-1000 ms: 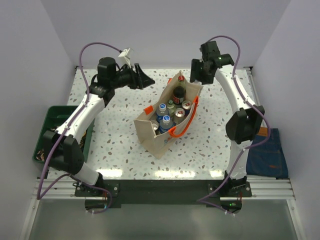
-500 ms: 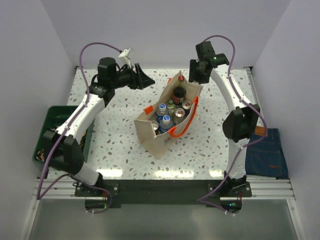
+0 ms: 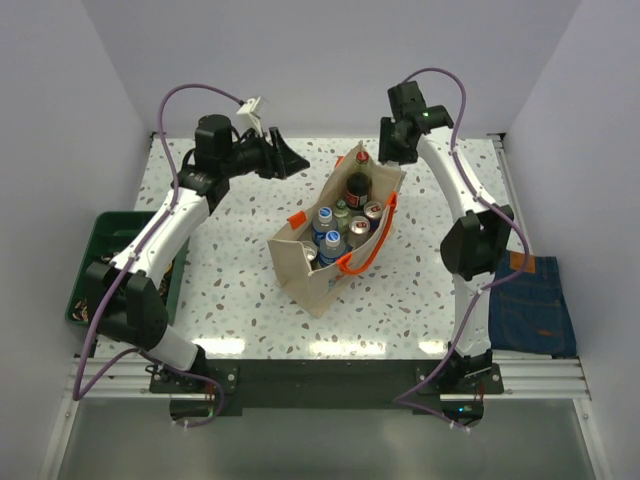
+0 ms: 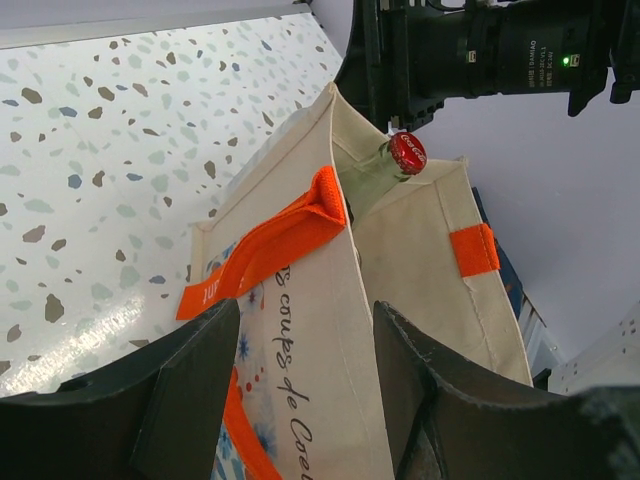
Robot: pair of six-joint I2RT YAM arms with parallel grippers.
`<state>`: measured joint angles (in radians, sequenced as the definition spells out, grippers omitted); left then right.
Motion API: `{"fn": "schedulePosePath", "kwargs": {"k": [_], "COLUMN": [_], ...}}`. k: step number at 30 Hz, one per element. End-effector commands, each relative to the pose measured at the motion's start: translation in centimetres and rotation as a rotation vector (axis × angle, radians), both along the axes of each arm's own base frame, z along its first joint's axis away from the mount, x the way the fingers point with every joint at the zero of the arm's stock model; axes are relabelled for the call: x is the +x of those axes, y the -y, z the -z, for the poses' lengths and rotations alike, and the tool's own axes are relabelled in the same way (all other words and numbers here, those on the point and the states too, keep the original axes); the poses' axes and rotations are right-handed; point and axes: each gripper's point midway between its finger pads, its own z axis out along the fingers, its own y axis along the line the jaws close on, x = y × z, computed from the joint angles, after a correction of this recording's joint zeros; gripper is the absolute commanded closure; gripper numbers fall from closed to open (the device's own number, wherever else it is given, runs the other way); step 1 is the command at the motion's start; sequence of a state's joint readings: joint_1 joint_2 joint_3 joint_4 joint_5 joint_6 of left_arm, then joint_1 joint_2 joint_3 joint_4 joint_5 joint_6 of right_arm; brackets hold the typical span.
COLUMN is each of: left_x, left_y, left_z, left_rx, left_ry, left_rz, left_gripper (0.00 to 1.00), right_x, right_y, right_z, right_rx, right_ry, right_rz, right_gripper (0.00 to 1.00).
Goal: Place the beverage into the canvas bag
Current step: Pick up the drink from the center of the board.
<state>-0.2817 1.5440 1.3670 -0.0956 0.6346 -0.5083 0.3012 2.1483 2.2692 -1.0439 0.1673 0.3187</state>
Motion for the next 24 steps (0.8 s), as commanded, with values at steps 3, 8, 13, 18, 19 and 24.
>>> {"fn": "schedulePosePath", "kwargs": {"k": [3, 8, 13, 18, 19, 24], "left_x": [-0.6, -0.6, -0.8, -0.9, -0.9, -1.3], "left_y": [-0.3, -0.3, -0.4, -0.5, -0.5, -0.6], "left_z": [-2.5, -2.4, -2.7, -3.4, -3.5, -4.0], "left_rx": [-0.002, -0.001, -0.003, -0.009, -0.010, -0.015], "left_ry": [0.085, 0.083, 0.092, 0.111, 0.114, 0.134], "left_rz": [0.003, 0.000, -0.001, -0.005, -0.005, -0.005], "left_gripper": [0.39, 0.39, 0.39, 0.39, 0.39, 0.39], "right_x": [0.1, 0.1, 0.0, 0.0, -0.1, -0.4], "right_y": [-0.1, 0.0, 0.1, 0.5, 0.6, 1.4], "right_z": [-1.6, -1.7, -2.5, -5.1, -6.1, -8.3], "right_rx": [-0.009, -0.006, -0.001, 0.009, 0.010, 0.005], "right_ry": [0.036, 0.037, 0.055, 0.125, 0.148, 0.207], "right_rz": [-0.005, 0.000, 0.004, 0.027, 0.032, 0.068], "right_gripper": [0.65, 0.93, 1.00, 1.00, 1.00, 1.00]}}
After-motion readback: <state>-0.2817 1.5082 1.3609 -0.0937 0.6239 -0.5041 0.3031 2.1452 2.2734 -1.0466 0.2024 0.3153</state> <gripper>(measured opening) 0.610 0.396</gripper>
